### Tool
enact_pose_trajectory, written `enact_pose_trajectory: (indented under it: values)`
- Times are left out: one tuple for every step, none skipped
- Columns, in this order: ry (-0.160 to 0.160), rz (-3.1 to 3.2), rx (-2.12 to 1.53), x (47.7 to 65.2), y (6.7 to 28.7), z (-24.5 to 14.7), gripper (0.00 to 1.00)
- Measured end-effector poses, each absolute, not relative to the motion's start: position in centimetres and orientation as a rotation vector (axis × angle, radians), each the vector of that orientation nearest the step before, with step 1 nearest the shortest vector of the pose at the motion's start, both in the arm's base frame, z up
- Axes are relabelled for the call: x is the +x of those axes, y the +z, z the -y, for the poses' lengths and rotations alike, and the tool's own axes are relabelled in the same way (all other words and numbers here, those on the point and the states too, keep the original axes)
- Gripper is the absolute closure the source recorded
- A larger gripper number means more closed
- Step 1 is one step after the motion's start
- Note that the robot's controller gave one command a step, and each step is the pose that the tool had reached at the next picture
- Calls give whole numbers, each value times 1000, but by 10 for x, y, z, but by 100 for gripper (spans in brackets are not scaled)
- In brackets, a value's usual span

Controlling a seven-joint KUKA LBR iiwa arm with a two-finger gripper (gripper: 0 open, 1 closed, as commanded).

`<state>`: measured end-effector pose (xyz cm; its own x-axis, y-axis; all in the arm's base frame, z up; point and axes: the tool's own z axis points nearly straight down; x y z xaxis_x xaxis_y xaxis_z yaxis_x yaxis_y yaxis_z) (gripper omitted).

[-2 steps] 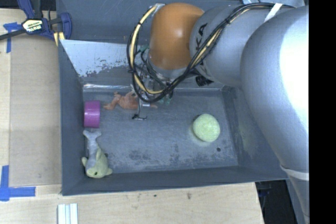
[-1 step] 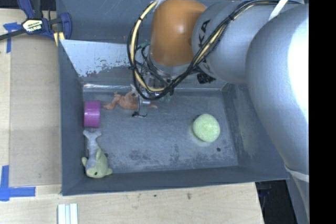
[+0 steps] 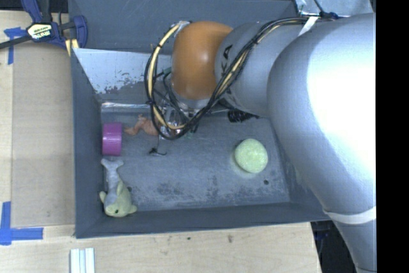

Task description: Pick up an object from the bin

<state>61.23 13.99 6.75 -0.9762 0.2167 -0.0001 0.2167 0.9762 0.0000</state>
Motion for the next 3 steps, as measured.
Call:
enact_pose_trajectory:
  values:
    - [3, -3120, 295, 619, 71, -138, 100]
    - [3, -3120, 295, 619, 71, -138, 100]
    - [1, -3124, 295, 618, 74, -138, 100]
